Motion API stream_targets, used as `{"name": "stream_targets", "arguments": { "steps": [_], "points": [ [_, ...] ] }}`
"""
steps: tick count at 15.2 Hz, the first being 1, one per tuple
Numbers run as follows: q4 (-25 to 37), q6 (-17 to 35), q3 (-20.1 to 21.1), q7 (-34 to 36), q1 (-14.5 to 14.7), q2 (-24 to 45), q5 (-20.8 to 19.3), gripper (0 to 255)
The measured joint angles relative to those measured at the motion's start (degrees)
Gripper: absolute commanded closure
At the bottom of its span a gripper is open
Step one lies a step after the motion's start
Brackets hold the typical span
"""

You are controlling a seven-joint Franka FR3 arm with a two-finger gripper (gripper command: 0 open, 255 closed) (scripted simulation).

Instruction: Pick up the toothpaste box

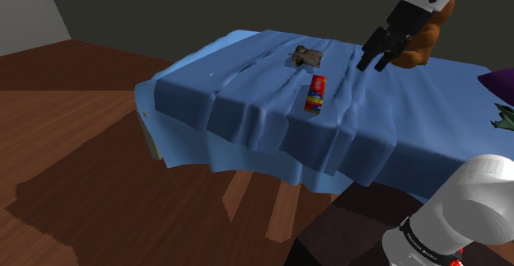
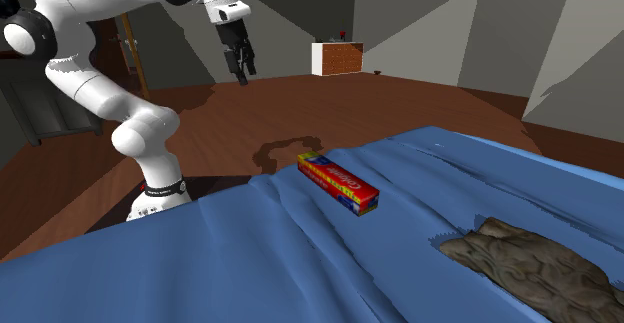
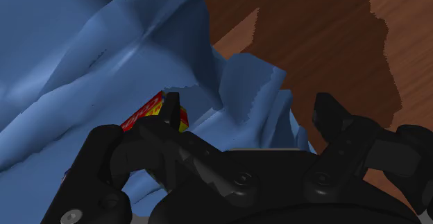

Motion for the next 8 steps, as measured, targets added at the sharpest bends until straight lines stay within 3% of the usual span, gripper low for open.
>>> {"name": "stream_targets", "arguments": {
  "steps": [8],
  "points": [
    [1.89, 6.97, 1.22, 5.09, -2.43, 11.01, -1.21, 0]
  ]
}}
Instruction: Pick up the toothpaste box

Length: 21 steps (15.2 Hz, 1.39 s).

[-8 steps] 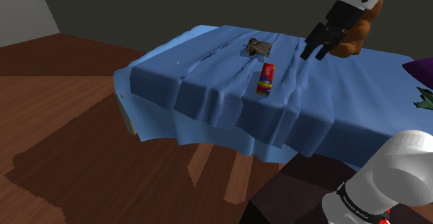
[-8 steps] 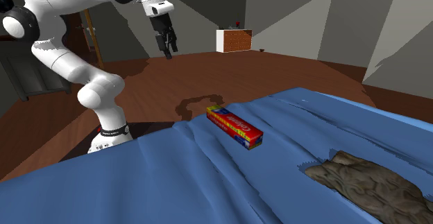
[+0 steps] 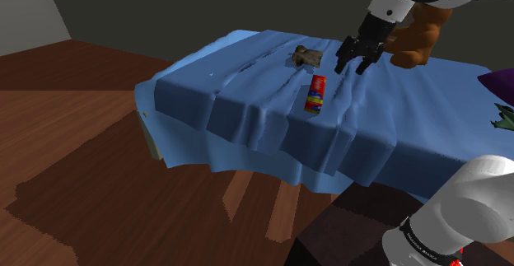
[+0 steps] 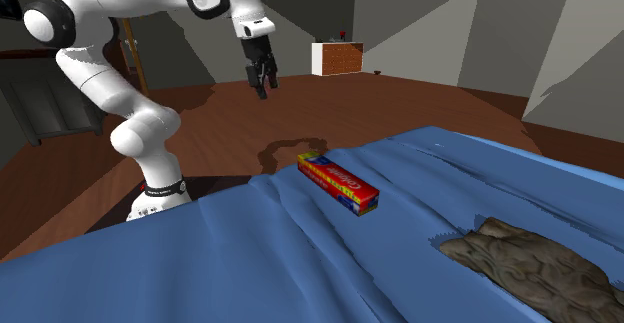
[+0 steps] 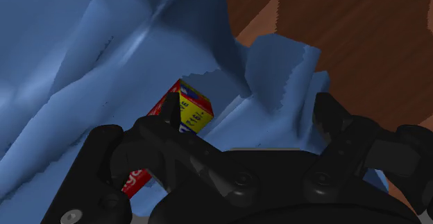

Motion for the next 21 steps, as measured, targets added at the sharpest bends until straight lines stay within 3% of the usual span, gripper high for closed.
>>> {"name": "stream_targets", "arguments": {
  "steps": [11, 21],
  "points": [
    [9.98, 8.56, -0.48, 9.0, -4.28, 22.87, -3.42, 0],
    [22.86, 11.14, -2.79, 17.25, -7.09, 42.61, -5.88, 0]
  ]
}}
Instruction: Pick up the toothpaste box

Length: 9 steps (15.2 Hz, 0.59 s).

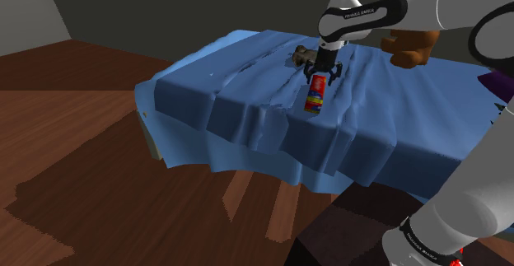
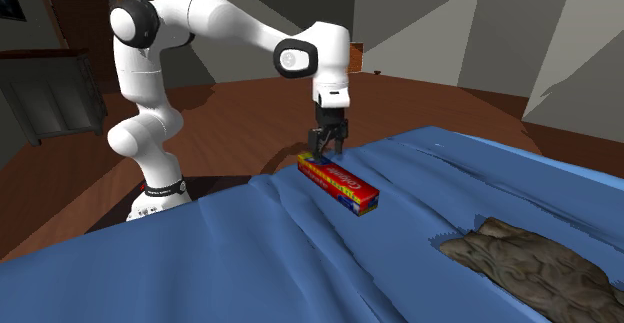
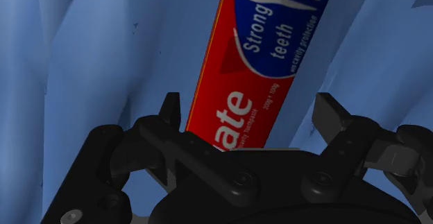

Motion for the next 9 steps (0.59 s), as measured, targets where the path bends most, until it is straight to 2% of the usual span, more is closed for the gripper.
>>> {"name": "stream_targets", "arguments": {
  "steps": [8, 9],
  "points": [
    [-0.93, 4.31, -0.36, 0.48, -0.41, 3.83, 0.08, 0],
    [-1.18, 4.66, -0.37, 0.44, -0.44, 3.92, 0.09, 255]
  ]
}}
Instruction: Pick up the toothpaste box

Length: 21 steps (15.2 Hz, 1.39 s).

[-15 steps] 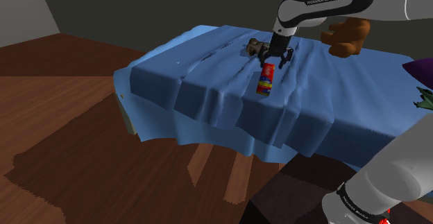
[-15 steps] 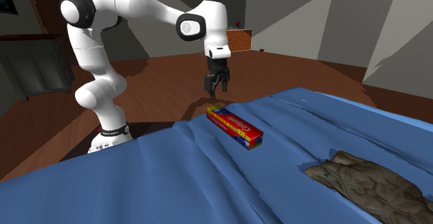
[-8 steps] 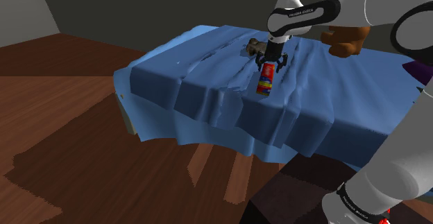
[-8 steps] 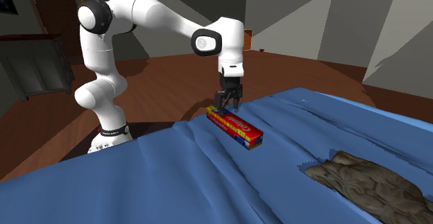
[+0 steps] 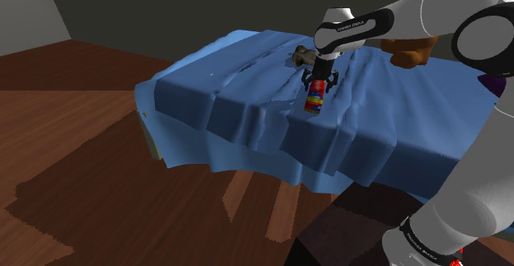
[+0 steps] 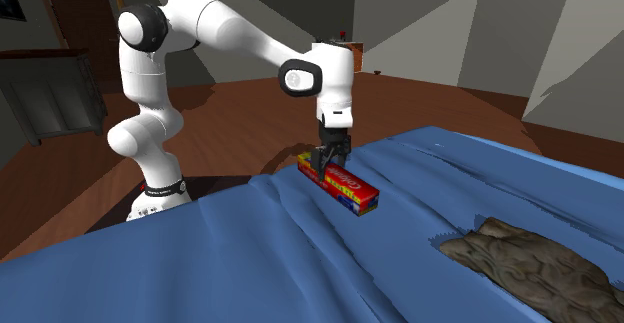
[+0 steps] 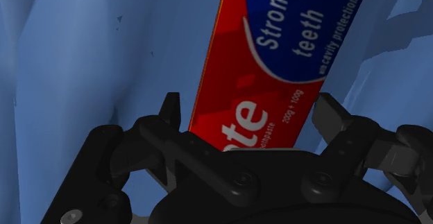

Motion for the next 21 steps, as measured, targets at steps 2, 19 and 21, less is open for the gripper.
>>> {"name": "stream_targets", "arguments": {
  "steps": [2, 19, 21],
  "points": [
    [-0.18, 0.31, 0.01, -0.04, -0.01, -0.03, 0.03, 255],
    [3.9, -5.41, -0.02, 0.03, 0.04, -1.5, -0.16, 255],
    [4.73, -6.76, -0.06, -0.03, 0.01, -2.02, -0.2, 255]
  ]
}}
